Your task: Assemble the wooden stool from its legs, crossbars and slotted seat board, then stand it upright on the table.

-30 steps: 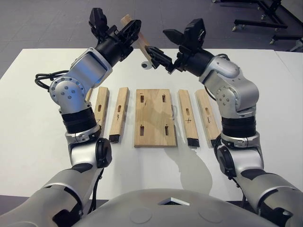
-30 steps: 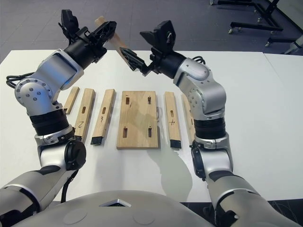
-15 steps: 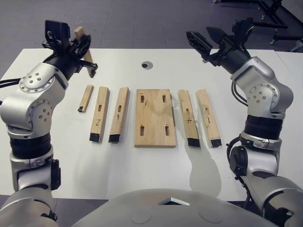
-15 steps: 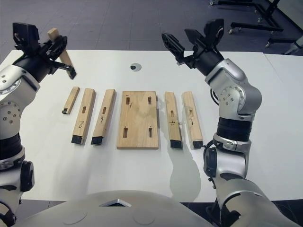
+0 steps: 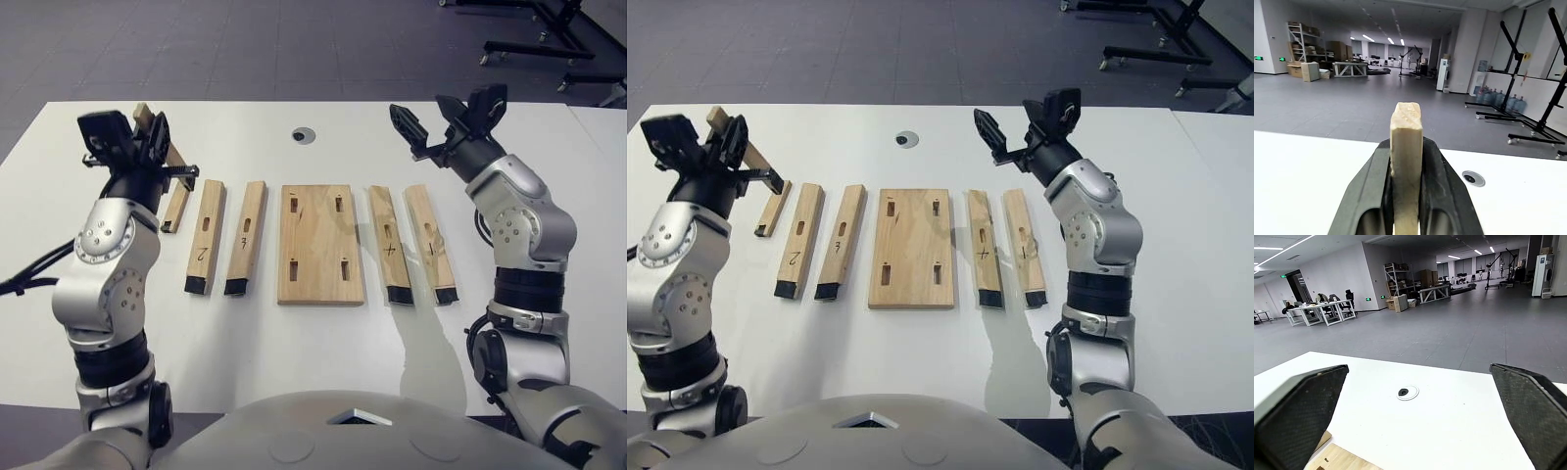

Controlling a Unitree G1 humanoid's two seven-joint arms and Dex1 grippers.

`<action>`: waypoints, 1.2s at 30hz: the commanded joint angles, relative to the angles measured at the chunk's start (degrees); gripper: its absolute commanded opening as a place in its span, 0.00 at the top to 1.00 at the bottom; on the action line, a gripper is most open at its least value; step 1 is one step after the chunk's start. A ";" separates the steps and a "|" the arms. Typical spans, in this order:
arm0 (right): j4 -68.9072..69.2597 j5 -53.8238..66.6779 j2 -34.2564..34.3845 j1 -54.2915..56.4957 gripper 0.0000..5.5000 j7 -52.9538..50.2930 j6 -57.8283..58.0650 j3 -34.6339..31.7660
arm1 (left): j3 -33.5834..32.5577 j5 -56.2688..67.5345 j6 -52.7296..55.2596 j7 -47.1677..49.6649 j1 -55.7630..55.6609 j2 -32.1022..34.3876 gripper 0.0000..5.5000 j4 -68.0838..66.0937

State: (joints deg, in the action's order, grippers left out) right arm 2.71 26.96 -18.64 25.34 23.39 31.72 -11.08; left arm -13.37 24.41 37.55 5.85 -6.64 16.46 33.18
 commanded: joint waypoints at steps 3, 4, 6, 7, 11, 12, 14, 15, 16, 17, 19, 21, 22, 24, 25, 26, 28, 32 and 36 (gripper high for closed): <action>0.57 -0.39 1.47 -1.25 0.04 -0.91 -0.25 1.07 | 1.45 -2.65 -9.41 -3.97 6.26 -4.14 0.93 -4.82; 0.59 -0.38 1.60 -1.33 0.04 -0.95 -0.18 1.19 | 1.63 -2.79 -11.32 -4.82 6.21 -4.97 0.93 -6.65; 0.91 -0.30 1.80 -1.54 0.04 -1.13 0.03 1.29 | 2.19 -3.48 -14.61 -6.72 5.75 -5.80 0.93 -10.28; 1.24 -0.25 1.88 -1.72 0.04 -1.28 0.17 1.31 | 2.81 -4.58 -16.74 -7.88 5.77 -5.72 0.93 -12.60; 0.01 -0.21 2.10 -0.68 0.04 -0.78 0.16 2.07 | 2.00 -6.77 -22.56 -9.38 7.03 -6.13 0.93 -17.83; -0.01 -0.18 2.10 -0.65 0.04 -0.78 0.19 2.16 | 1.90 -6.83 -23.32 -10.04 7.31 -6.08 0.93 -18.75; 0.05 -0.17 2.17 -0.61 0.04 -0.83 0.25 2.37 | 1.64 -7.26 -24.73 -10.62 7.76 -6.13 0.93 -19.98; -0.01 -0.16 2.15 -0.56 0.04 -0.77 0.24 2.42 | 1.53 -7.33 -25.08 -10.73 7.87 -6.34 0.93 -20.17; -0.06 -0.13 2.12 -0.49 0.04 -0.72 0.26 2.43 | 1.50 -7.32 -25.28 -10.69 7.99 -6.56 0.93 -20.12; -0.10 -0.12 2.10 -0.45 0.04 -0.68 0.27 2.44 | 1.54 -7.28 -25.42 -10.70 8.16 -6.73 0.93 -20.00; -0.11 -0.12 2.12 -0.42 0.04 -0.69 0.28 2.46 | 1.69 -7.23 -25.61 -10.79 8.39 -6.96 0.93 -19.88; -0.08 -0.15 2.14 -0.43 0.04 -0.73 0.29 2.47 | 1.70 -7.06 -25.66 -10.84 8.43 -7.29 0.93 -19.74; -0.03 -0.15 2.17 -0.45 0.04 -0.76 0.31 2.50 | 1.66 -6.97 -25.60 -10.80 8.43 -7.44 0.93 -19.60; 0.08 -0.15 2.22 -0.51 0.04 -0.79 0.33 2.56 | 1.67 -6.94 -25.52 -10.76 8.58 -7.67 0.93 -19.31; 0.15 -0.16 2.25 -0.57 0.04 -0.82 0.34 2.59 | 1.73 -7.00 -25.52 -10.79 8.73 -7.76 0.93 -19.20; 0.20 -0.15 2.27 -0.61 0.04 -0.86 0.36 2.60 | 1.81 -7.07 -25.57 -10.86 8.90 -7.83 0.93 -19.13; 0.21 -0.13 2.30 -0.63 0.04 -0.91 0.35 2.62 | 2.00 -7.37 -25.78 -11.05 9.30 -7.91 0.93 -19.18; 0.35 -0.12 2.34 -0.76 0.04 -0.94 0.35 2.63 | 2.24 -7.82 -26.05 -11.39 9.89 -7.89 0.93 -19.46; 0.40 -0.04 2.50 -0.79 0.04 -1.01 0.36 2.62 | 2.58 -8.94 -26.87 -11.68 9.89 -7.98 0.93 -20.55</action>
State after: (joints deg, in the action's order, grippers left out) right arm 2.87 26.97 -16.35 24.13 22.69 31.70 -8.62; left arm -11.37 16.48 11.18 -5.58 2.75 8.41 13.31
